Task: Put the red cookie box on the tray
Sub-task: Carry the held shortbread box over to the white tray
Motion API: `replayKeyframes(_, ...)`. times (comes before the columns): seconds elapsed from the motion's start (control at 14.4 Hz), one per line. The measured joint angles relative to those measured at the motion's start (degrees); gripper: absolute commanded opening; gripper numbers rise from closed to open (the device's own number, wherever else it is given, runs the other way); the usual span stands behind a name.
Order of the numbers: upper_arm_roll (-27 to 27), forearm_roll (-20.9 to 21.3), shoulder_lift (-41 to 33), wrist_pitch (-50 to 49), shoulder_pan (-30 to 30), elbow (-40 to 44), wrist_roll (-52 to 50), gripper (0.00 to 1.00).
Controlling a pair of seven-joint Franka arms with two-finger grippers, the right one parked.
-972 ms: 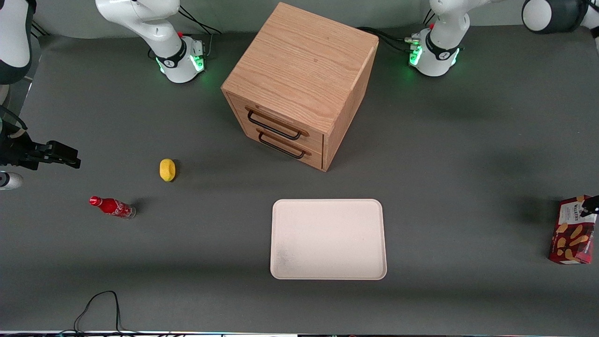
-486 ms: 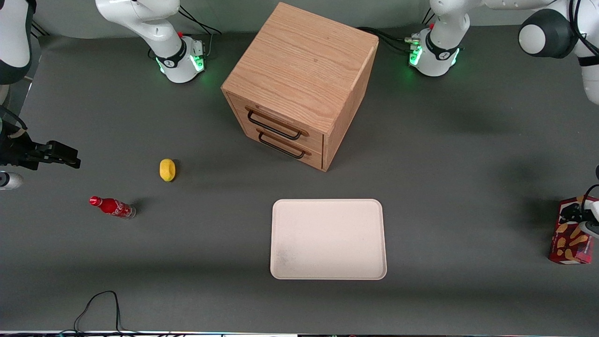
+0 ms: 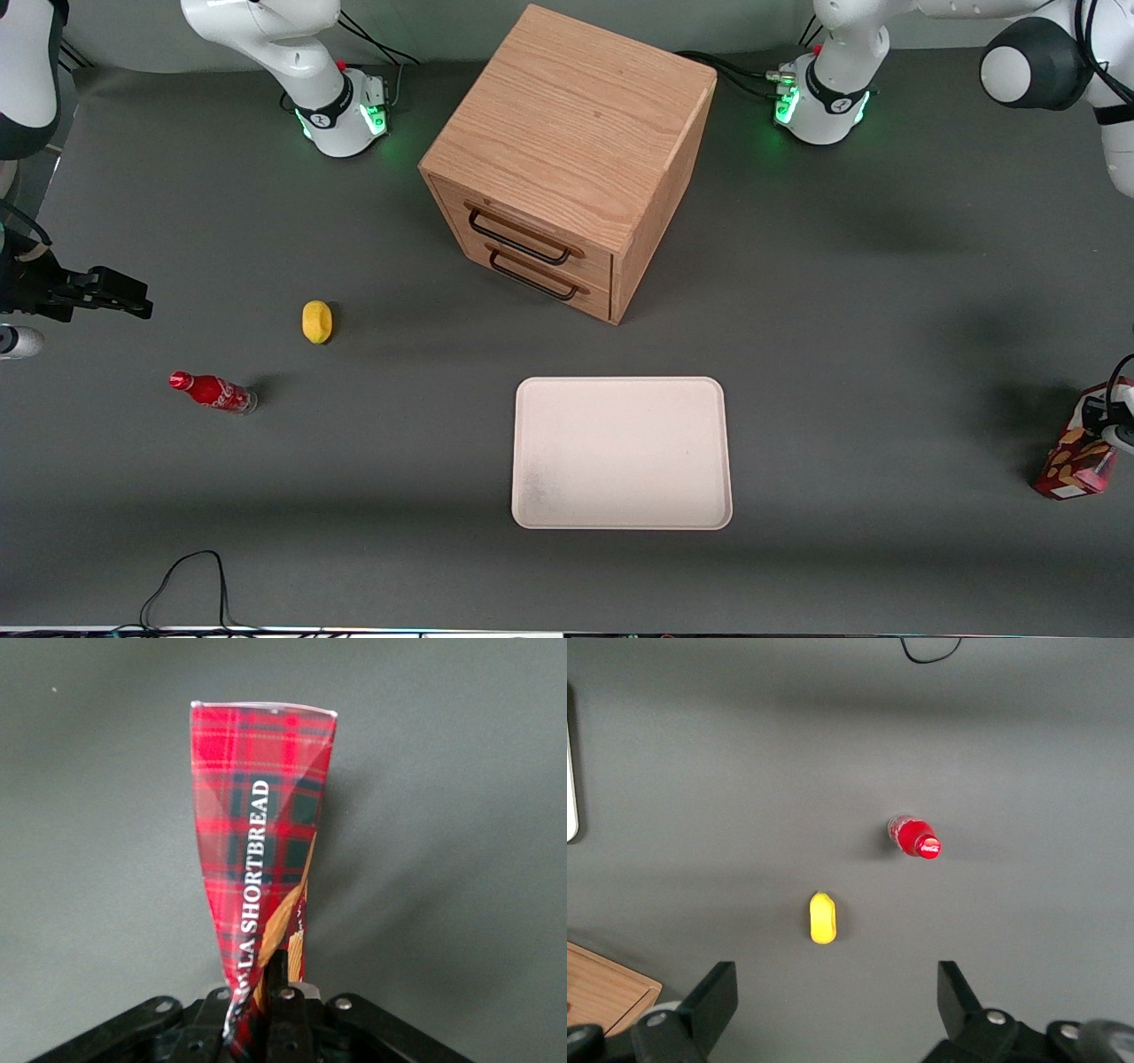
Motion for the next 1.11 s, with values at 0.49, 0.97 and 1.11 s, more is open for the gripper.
replayKeyframes(0.49,-0.5,4.0,-13.8,-23.2,-5.3,2.0,-17.5,0.00)
replayKeyframes(0.97,-6.7,6.3,-23.7,-38.7,-22.6,2.3,-60.9,0.00)
replayKeyframes(1.11,-9.5,6.6,-23.1,-37.5,-26.9,2.5,-70.3,0.00)
